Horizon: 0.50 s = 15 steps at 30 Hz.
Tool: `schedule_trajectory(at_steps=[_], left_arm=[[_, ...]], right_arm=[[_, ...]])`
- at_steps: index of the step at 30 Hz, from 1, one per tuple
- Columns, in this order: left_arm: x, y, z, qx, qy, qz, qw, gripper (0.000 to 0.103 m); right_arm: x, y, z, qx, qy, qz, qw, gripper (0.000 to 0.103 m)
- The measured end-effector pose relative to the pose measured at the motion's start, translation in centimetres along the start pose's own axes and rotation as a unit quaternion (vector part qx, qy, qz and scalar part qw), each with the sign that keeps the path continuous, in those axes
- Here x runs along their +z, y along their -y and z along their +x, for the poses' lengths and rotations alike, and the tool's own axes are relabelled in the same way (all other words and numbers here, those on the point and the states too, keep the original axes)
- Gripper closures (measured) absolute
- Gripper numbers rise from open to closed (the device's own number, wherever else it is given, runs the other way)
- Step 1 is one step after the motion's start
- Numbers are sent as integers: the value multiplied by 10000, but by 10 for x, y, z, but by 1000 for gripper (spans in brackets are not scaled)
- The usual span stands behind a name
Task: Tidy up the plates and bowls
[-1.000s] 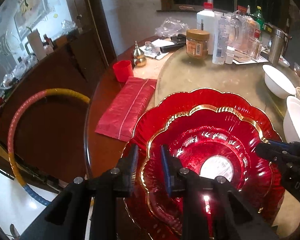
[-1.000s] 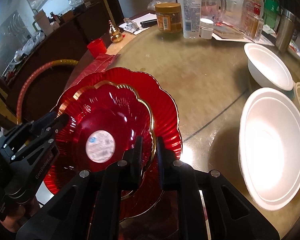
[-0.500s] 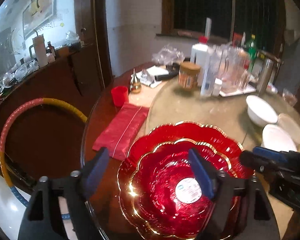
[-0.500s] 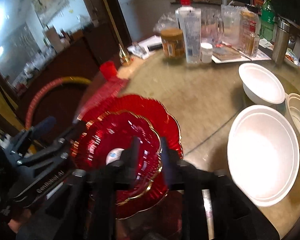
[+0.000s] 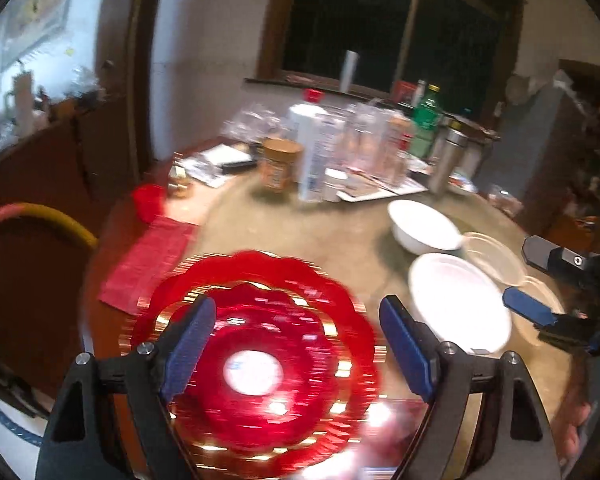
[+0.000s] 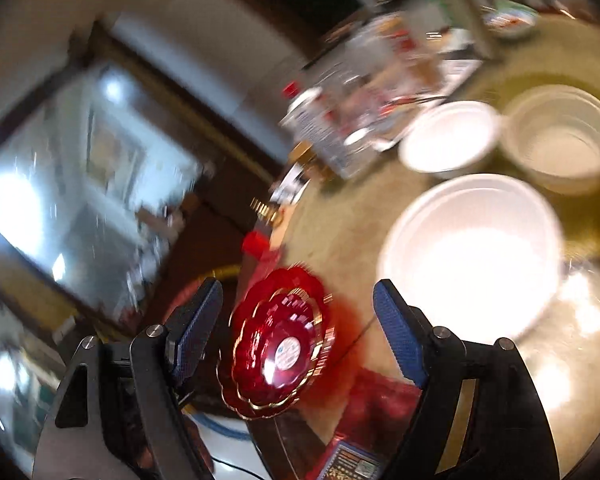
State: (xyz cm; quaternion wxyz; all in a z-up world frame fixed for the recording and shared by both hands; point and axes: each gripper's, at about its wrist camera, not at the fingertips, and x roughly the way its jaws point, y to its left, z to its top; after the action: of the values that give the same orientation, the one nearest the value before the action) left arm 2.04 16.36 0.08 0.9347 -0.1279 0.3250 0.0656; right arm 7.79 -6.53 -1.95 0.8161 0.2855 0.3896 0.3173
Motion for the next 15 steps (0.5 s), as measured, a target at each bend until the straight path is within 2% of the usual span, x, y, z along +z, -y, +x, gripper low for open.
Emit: schedule_trajectory(at_steps=[5, 11, 15], left_arm=[[4, 33, 15, -286, -223, 60, 9993, 19], [10, 69, 44, -499, -599, 83, 9969, 19], [9, 86, 63, -468, -833, 154, 9953, 19]], right_arm=[[9, 43, -36, -247, 377, 661, 9968, 24], [17, 76, -51, -245, 346, 1110, 9929, 24], [21, 97, -51, -347, 213, 1396, 9894, 24]])
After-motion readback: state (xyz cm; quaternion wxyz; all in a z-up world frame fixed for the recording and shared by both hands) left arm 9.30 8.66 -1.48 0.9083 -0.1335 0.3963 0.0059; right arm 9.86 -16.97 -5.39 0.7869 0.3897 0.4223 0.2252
